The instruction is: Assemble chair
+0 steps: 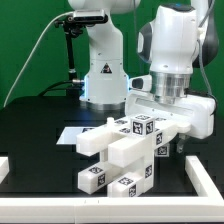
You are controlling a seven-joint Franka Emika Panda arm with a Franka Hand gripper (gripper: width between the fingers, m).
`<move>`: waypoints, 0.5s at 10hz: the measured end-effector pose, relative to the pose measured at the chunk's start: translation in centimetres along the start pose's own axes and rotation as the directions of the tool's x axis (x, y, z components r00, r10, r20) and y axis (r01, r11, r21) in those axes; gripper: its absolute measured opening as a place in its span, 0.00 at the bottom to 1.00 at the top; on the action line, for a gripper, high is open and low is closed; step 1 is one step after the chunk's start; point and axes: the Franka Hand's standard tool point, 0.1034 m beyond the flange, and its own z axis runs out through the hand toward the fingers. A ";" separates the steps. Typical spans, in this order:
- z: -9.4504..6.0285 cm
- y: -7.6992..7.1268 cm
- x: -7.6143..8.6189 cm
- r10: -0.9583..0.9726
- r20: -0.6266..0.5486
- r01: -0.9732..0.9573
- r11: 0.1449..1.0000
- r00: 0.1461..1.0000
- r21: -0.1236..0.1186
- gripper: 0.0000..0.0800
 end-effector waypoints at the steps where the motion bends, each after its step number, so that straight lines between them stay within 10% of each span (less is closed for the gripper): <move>1: 0.0 0.0 0.0 0.000 0.000 0.000 1.000 1.000 0.000 0.48; 5: 0.0 0.0 0.0 -0.001 0.000 0.001 1.000 1.000 0.000 0.35</move>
Offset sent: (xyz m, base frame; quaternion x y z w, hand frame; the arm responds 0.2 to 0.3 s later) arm 0.0000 0.0000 0.0000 0.0000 0.0000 0.0000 1.0000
